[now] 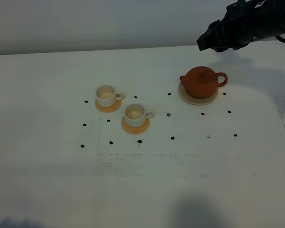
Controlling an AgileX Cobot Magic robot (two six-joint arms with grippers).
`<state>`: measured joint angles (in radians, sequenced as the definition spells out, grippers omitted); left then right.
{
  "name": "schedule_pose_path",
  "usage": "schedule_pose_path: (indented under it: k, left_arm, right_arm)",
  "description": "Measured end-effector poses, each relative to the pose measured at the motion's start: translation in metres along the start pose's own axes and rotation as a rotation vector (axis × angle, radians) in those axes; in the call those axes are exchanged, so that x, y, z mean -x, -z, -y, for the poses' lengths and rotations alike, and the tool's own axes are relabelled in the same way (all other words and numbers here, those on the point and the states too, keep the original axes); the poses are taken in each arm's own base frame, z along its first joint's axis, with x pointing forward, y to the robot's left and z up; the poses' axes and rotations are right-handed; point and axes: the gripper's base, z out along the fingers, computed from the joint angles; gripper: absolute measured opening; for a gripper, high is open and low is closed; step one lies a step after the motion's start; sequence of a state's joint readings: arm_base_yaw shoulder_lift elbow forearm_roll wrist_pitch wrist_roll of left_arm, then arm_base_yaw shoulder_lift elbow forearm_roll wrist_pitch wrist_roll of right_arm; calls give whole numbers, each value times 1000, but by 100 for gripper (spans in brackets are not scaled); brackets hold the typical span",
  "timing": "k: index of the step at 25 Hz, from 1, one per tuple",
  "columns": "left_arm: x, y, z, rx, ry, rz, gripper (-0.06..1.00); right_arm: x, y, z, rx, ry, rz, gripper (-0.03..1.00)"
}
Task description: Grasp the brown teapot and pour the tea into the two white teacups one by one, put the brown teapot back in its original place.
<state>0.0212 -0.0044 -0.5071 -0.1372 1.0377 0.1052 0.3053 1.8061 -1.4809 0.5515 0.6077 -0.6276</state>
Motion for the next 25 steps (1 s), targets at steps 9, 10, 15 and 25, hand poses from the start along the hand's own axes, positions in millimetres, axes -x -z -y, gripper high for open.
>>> schedule_pose_path:
  k: [9, 10, 15, 25]
  left_arm:
    - [0, 0, 0, 0, 0, 0, 43]
    - [0, 0, 0, 0, 0, 0, 43]
    - [0, 0, 0, 0, 0, 0, 43]
    - [0, 0, 0, 0, 0, 0, 43]
  right_arm:
    - [0, 2, 17, -151, 35, 3, 34]
    - [1, 3, 21, -170, -2, 19, 34]
    - [1, -1, 34, -216, -120, 77, 34]
    - [-2, -16, 43, -239, 27, -155, 34]
